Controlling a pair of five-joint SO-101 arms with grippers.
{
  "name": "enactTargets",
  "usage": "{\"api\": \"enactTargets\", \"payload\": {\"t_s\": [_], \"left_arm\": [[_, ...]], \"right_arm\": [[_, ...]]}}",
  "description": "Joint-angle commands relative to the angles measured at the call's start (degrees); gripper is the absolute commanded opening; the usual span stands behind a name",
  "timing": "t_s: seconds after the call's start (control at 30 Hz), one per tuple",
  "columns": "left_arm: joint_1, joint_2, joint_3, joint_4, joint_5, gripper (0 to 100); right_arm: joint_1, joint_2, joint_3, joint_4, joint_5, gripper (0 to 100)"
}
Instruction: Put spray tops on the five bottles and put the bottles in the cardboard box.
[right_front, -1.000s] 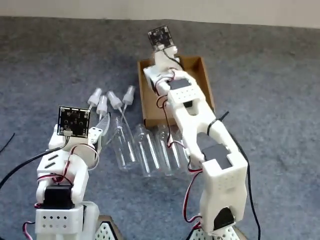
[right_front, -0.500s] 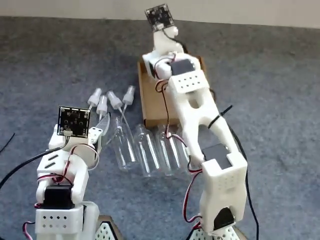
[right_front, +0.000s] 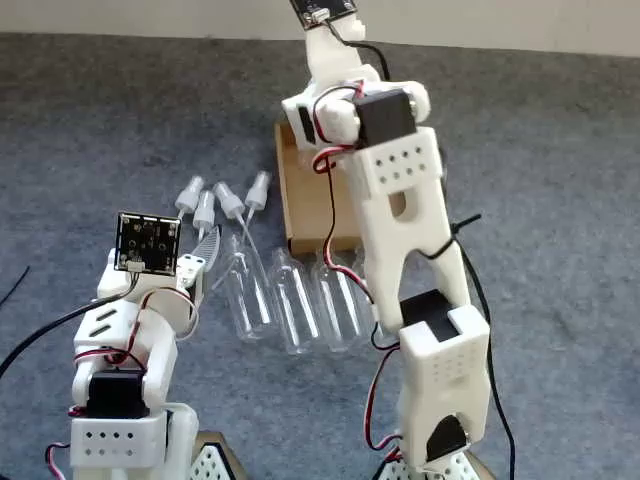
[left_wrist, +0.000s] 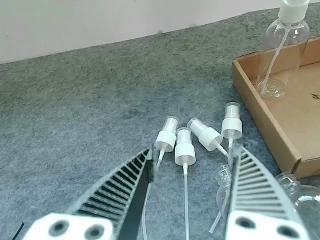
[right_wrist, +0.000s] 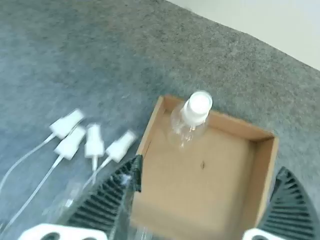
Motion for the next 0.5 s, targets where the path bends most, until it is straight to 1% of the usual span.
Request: {"api": "enactTargets", "payload": {"t_s": [0.0, 0.07, 0.2, 0.27, 0.4, 0.47], "left_arm": [[-0.7, 0.0, -0.2, -1.5, -0.2, 23], [-0.7, 0.0, -0.1, -1.5, -0.2, 23], [-0.5, 0.0, 0.6, -1.8, -0.2, 23], [0.9, 0.0, 0.7, -1.8, -0.2, 23], [1.5, 0.0, 0.7, -1.6, -0.3, 23], [1.5, 0.0, 0.7, -1.6, -0.3, 23]], "right_arm": [[0.6, -1.5, -13.1, 9.6, 0.4, 33.5], [3.8, -1.5, -9.9, 9.6, 0.4, 33.5], [5.8, -4.6, 0.1, 9.6, 0.4, 33.5], [6.2, -8.3, 6.8, 9.6, 0.6, 33.5], [6.0, -20.3, 27.9, 9.1, 1.2, 33.5], [5.8, -26.9, 40.8, 5.8, 3.4, 33.5]]}}
